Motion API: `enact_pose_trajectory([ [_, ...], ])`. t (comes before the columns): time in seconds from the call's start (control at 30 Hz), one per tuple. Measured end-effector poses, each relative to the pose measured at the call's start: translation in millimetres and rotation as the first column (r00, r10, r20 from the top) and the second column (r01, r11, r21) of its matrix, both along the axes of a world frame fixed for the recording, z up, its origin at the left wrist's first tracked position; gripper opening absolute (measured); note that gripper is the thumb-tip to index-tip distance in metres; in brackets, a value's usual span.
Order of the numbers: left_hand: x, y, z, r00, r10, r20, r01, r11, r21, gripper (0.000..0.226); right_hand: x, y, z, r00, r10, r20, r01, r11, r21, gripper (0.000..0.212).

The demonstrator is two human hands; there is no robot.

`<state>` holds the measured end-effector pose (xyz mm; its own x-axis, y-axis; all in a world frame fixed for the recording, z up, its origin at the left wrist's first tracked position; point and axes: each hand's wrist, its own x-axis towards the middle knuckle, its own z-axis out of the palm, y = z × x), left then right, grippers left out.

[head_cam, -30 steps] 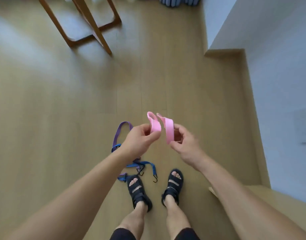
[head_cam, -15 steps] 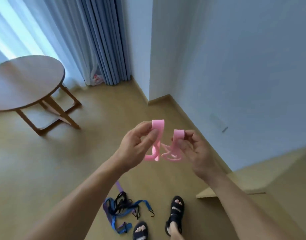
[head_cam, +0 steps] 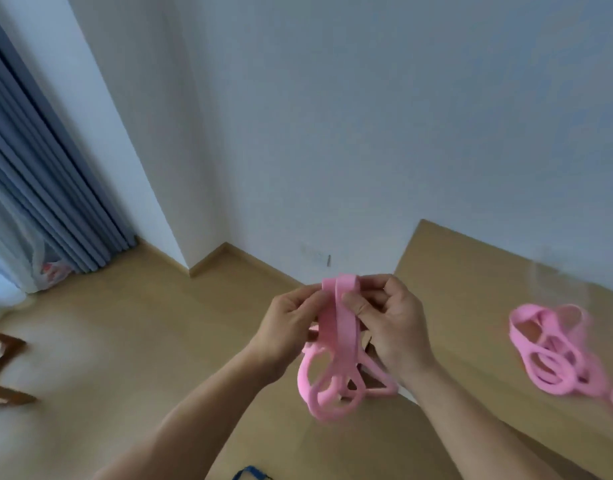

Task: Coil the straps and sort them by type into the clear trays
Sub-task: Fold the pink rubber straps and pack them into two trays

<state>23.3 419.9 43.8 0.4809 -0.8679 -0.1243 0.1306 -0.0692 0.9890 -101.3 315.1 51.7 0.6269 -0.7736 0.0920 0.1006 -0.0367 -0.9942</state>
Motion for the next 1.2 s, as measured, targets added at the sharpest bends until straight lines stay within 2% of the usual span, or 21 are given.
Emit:
enact_pose_trajectory([
  [0.13,-68,-52,14,0.975,-0.224,0.002,0.224,0.974,-0.017,0.033,-68,-39,5,0.980,-0.198,-0.020,0.197,0.978,-0.069,0.022],
  [0.2,-107,-77,18,0.945,-0.322,0.057,0.324,0.946,-0.023,0.034,-106,-59,2,0.964,-0.264,-0.017,0.263,0.964,-0.037,0.015],
  [0.27,-149,-104,19,0.928,-0.354,0.114,0.359,0.933,-0.030,0.025,-146,-80,-1,0.945,-0.326,-0.014,0.326,0.945,-0.001,0.015],
  [0.33,-190,-129,18,0.943,-0.310,0.124,0.314,0.949,-0.013,0.019,-187,-99,-2,0.929,-0.367,-0.047,0.369,0.929,0.036,0.023],
  [0.5,-272,-186,13,0.943,-0.329,0.050,0.329,0.944,0.005,0.019,-294,-134,-8,0.977,-0.212,-0.011,0.212,0.971,0.108,0.035],
  [0.6,-309,-214,14,0.930,-0.367,-0.032,0.367,0.930,-0.017,0.016,-348,-145,-19,0.983,-0.172,-0.068,0.180,0.976,0.122,0.047],
  [0.7,-339,-240,14,0.911,-0.412,-0.031,0.412,0.911,-0.009,0.016,-384,-149,-32,0.972,-0.169,-0.164,0.188,0.976,0.108,0.032],
  [0.8,-361,-266,4,0.924,-0.382,-0.003,0.382,0.923,0.040,0.015,-402,-155,-45,0.933,-0.282,-0.225,0.304,0.950,0.070,0.015],
  [1.03,-398,-332,-29,0.918,-0.394,-0.043,0.396,0.908,0.140,0.024,-425,-184,-59,0.803,-0.515,-0.301,0.557,0.827,0.072,0.007],
  [1.13,-409,-358,-39,0.858,-0.493,-0.143,0.512,0.842,0.171,0.022,-439,-206,-61,0.771,-0.543,-0.334,0.600,0.795,0.092,0.006],
  [1.2,-411,-370,-48,0.789,-0.575,-0.217,0.613,0.757,0.227,0.033,-448,-223,-63,0.772,-0.524,-0.361,0.596,0.794,0.121,0.006],
])
